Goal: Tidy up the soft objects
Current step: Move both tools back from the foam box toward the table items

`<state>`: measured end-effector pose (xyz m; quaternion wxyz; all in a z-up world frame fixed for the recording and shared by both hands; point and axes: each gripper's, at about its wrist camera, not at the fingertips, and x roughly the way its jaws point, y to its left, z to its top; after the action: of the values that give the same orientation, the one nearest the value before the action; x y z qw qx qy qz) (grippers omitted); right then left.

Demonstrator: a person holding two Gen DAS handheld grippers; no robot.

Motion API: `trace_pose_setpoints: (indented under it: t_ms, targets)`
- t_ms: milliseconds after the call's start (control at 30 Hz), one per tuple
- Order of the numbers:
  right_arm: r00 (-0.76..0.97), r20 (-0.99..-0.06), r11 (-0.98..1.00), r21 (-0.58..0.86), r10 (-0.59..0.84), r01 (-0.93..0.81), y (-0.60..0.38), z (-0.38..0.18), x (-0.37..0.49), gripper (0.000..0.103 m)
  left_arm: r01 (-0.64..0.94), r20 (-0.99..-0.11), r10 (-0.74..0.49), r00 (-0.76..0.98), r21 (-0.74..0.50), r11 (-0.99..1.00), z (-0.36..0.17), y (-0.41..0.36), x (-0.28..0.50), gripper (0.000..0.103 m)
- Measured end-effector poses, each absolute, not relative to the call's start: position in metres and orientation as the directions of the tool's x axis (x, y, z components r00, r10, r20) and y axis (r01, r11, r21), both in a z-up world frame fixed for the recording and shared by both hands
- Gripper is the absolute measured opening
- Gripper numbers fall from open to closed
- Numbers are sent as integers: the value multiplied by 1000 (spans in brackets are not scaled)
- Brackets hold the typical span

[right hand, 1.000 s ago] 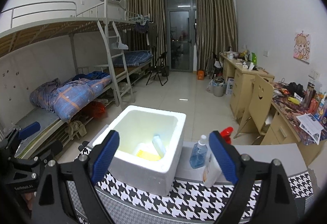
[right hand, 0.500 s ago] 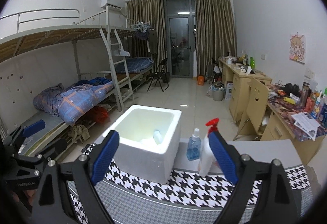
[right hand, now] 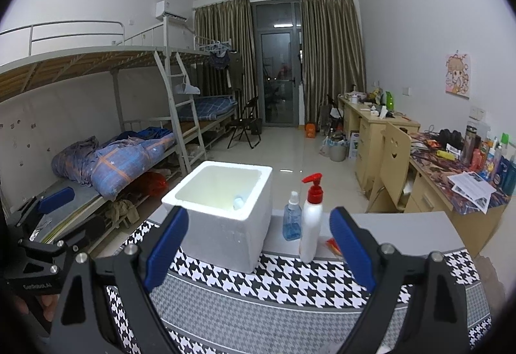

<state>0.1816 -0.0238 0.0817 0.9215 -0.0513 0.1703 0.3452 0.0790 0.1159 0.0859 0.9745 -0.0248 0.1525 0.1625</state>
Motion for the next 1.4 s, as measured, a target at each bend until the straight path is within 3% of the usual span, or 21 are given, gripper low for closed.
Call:
trace_pose_setpoints:
  t_ms: [867, 1400]
  targets:
    - [771, -306, 809, -6, 559, -588, -76, 72, 131, 92, -180, -242, 182, 953, 31, 983, 76, 52, 55, 102]
    - [805, -311, 851, 29, 506, -524, -109, 37, 128, 92, -129, -263, 134, 955, 39, 991, 47, 24, 56, 102]
